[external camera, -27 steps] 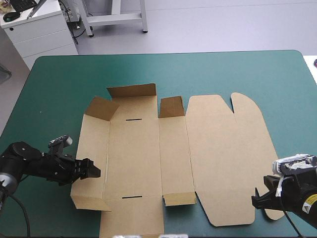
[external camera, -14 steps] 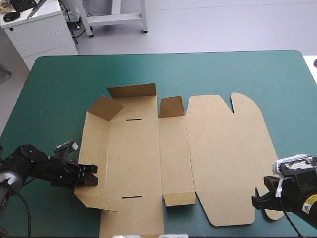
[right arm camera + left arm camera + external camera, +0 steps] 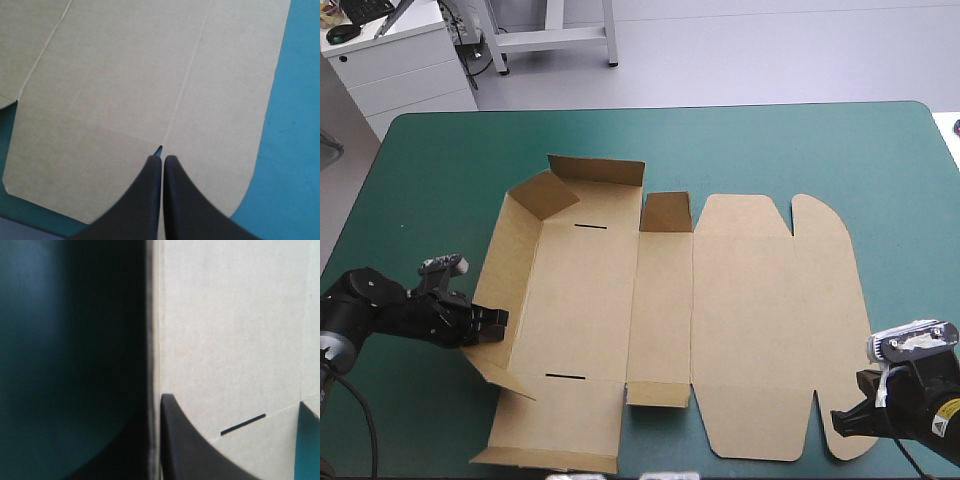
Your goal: Fold the box
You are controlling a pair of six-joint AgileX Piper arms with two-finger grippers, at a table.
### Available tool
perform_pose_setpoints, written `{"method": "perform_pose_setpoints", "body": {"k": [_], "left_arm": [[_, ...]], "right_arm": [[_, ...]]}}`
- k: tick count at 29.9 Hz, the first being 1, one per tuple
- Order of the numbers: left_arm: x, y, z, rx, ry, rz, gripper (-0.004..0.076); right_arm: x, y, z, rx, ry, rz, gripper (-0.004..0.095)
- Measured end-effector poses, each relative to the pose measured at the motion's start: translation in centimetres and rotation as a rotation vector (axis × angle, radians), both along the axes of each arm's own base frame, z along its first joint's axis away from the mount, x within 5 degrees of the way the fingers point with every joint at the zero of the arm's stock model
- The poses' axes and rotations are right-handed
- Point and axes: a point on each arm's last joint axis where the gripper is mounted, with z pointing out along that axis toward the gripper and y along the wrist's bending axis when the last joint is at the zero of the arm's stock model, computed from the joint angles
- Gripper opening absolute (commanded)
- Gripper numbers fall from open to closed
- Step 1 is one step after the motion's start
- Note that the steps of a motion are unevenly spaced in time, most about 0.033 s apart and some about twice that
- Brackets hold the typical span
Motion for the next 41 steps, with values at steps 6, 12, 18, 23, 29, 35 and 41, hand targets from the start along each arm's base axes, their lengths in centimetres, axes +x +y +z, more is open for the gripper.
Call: {"method": "perform_pose_setpoints", "body": {"k": [6, 12, 18, 23, 29, 35, 41], "left_arm": [[2.4, 0.1, 4.5, 0.131, -0.243, -0.155, -0.001], [3.7, 0.1, 8.0, 0.369, -0.401, -0.322, -0.001], [5.0, -1.4, 8.7, 0.567, -0.499, -0.57, -0.001], [6.5, -4.3, 7.7, 0.686, -0.601, -0.784, -0.001], [7.5, -9.0, 7.4, 0.815, -0.791, -0.96, -0.001], [7.6, -12.1, 7.4, 0.95, -0.921, -1.111, -0.001], [8.3, -12.9, 7.3, 1.045, -1.007, -1.153, -0.001]], "right_arm": [[0.0, 0.0, 0.0, -0.005, 0.006, 0.003, -0.0001], [0.0, 0.0, 0.0, -0.003, 0.007, 0.001, -0.0001], [0.0, 0.0, 0.0, 0.007, 0.011, -0.011, -0.0001], [-0.1, 0.0, -0.1, 0.021, 0.017, -0.027, -0.0001], [-0.1, 0.0, -0.1, 0.035, 0.024, -0.044, -0.0001], [-0.1, 0.0, -0.1, 0.046, 0.028, -0.056, -0.0001], [-0.1, 0.0, -0.1, 0.054, 0.031, -0.06, -0.0001]]}}
